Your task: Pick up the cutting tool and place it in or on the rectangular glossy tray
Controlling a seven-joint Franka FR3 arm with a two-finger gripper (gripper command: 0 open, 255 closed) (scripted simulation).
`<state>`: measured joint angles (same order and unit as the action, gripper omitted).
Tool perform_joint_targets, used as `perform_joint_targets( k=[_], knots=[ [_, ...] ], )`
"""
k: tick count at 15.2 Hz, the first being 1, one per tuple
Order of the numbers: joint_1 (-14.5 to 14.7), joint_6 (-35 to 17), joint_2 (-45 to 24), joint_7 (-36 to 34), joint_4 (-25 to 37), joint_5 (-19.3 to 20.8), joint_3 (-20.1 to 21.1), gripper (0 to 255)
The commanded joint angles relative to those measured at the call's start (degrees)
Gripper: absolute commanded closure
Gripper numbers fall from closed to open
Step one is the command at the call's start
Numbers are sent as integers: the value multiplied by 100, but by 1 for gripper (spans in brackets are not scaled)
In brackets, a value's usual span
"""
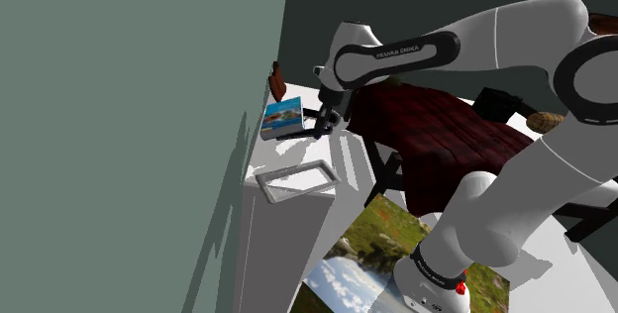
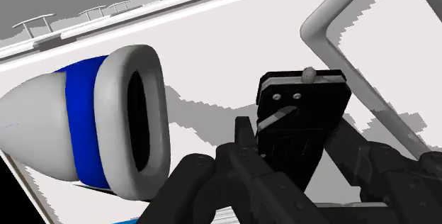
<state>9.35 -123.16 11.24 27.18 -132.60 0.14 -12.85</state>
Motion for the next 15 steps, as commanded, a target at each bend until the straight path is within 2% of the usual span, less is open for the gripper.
perform_joint_targets(
  k=[1,2,8,15],
  knots=[
    [1,145,45,-19,113,8,9,255],
    [1,160,52,-20,122,9,10,255],
    [183,225,1144,-746,-887,96,476,255],
    [520,518,2394,-1623,-1829,-140,1164,255]
  ],
)
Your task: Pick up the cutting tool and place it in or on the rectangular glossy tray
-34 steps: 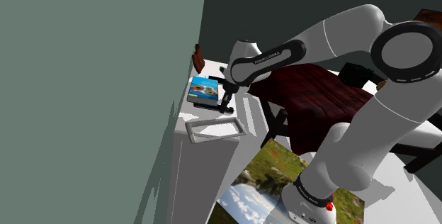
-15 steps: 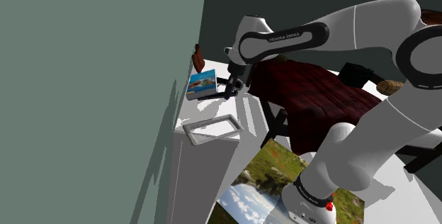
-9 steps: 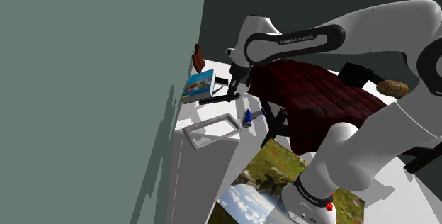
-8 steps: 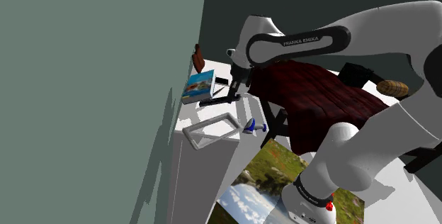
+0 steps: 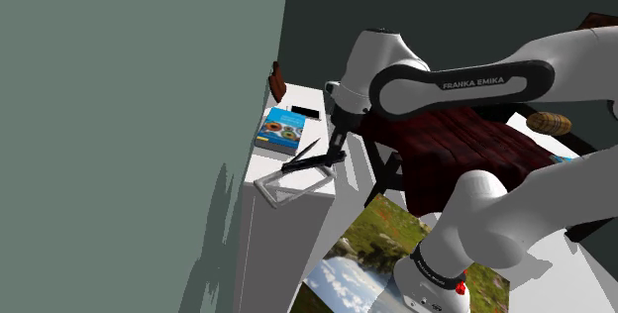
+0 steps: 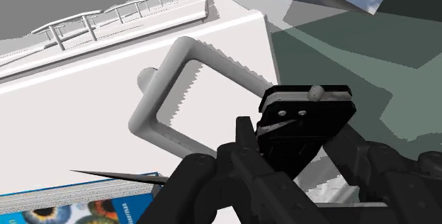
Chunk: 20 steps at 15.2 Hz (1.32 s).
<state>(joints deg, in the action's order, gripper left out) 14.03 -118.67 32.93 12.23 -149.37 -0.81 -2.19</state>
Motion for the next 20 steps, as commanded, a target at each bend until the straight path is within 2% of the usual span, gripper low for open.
perform_joint_targets(
  k=[1,15,20],
  knots=[
    [52,-19,197,-125,-213,-47,98,255],
    [67,-1319,-389,-79,-928,-73,82,255],
    [67,-1319,-389,-79,-928,-73,82,255]
  ],
)
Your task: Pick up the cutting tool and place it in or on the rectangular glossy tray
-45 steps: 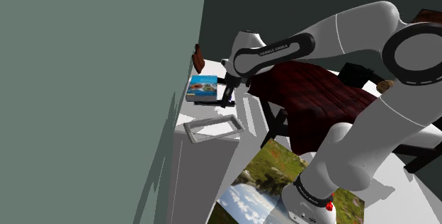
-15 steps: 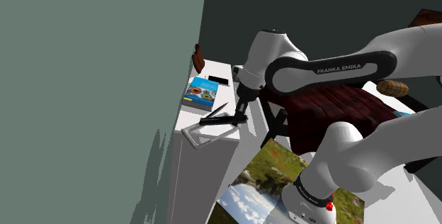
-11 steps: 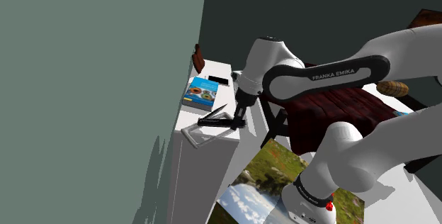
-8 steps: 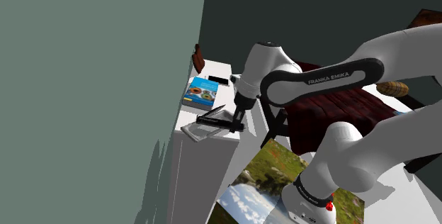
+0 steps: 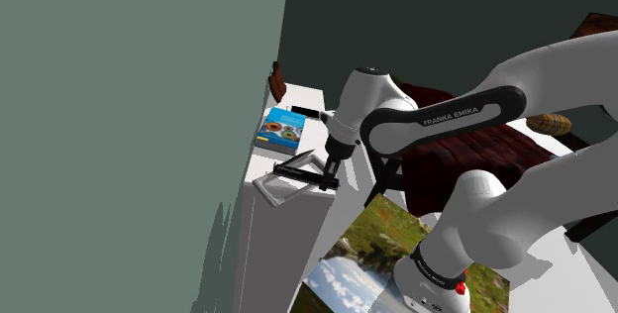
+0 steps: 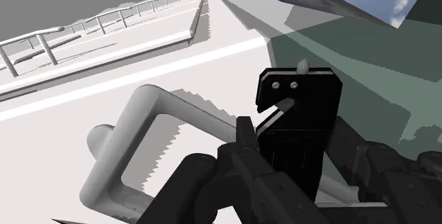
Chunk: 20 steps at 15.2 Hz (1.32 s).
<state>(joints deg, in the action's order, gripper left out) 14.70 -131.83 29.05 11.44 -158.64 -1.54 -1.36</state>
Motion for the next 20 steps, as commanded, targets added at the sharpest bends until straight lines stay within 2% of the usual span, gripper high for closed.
perform_joint_targets(
  k=[1,2,3,8,12,20],
  knots=[
    [0,-3,-1,1,0,0,0,255],
    [0,-3,-1,1,0,0,0,255],
    [0,-3,-1,1,0,0,0,0],
    [0,-3,-1,0,0,0,0,0],
    [-24,915,483,-16,434,30,-3,0],
    [-24,915,484,-16,434,30,-3,0]
  ],
)
